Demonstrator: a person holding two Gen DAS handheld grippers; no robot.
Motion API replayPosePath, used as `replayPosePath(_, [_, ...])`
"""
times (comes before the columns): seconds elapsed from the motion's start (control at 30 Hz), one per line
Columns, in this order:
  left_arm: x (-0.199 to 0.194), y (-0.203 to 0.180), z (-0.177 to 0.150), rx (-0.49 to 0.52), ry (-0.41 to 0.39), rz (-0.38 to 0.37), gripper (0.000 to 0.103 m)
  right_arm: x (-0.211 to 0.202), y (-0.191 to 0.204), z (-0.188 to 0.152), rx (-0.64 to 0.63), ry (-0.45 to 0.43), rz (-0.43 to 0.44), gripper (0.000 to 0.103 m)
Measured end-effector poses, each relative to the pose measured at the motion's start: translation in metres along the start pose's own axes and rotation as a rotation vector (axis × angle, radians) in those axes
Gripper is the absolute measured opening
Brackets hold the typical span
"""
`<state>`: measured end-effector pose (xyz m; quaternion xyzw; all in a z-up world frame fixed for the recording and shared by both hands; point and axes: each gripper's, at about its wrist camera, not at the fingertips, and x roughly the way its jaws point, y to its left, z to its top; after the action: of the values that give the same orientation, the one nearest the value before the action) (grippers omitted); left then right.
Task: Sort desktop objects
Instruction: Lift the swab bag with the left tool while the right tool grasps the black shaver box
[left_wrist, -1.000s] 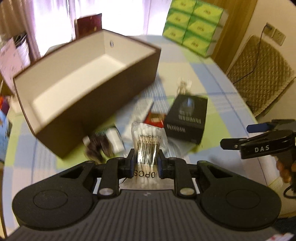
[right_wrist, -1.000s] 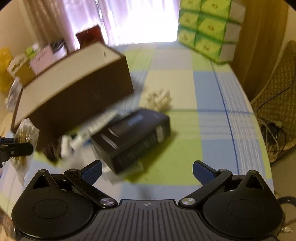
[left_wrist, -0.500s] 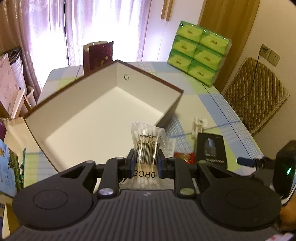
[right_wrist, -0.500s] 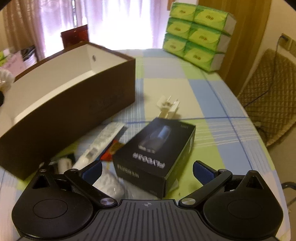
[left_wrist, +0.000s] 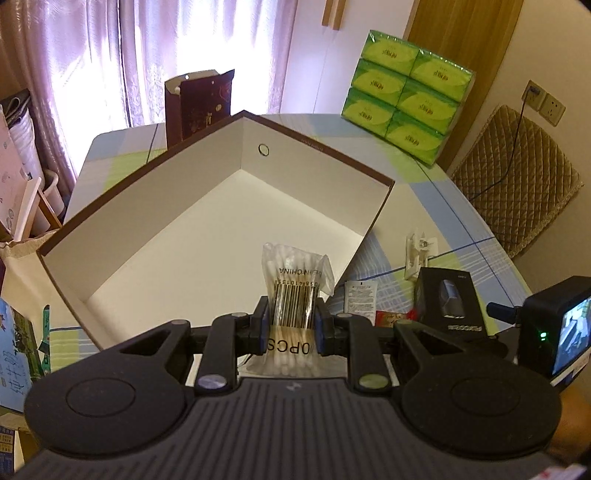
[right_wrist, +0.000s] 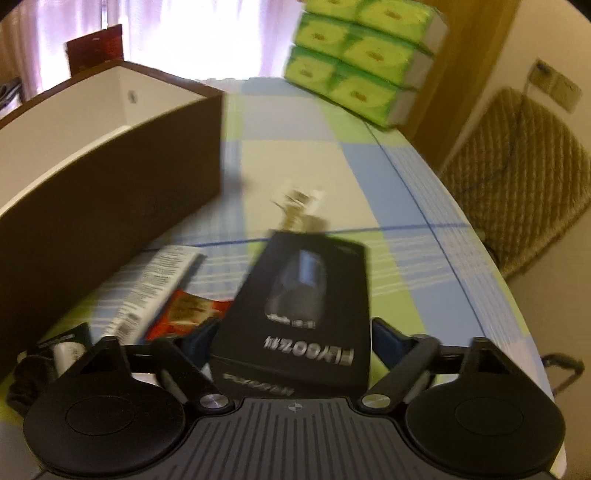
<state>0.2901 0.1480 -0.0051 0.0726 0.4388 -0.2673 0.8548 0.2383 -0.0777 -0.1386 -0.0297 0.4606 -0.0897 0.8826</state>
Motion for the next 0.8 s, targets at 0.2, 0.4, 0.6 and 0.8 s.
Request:
replayPosePath(0.2, [0.009,0.009,0.002,-0.012,0.014,-0.005,0.018,-0.003,-0.032,0.004,0.093,0.031,0.084,0.077])
replayPosePath(0.4, [0.012,0.017,0.002,-0.026,0.021,0.003,0.018,-0.019,-0.048,0.005,0.153,0.016,0.136,0.076])
replayPosePath(0.6, [0.014,0.022,0.003,-0.040,0.021,0.013,0.018,-0.024,-0.047,0.008,0.165,0.039,0.148,0.077])
replayPosePath(0.8, [0.015,0.022,0.001,-0.039,0.022,0.013,0.018,-0.011,-0.049,0.008,0.170,0.112,0.164,0.079])
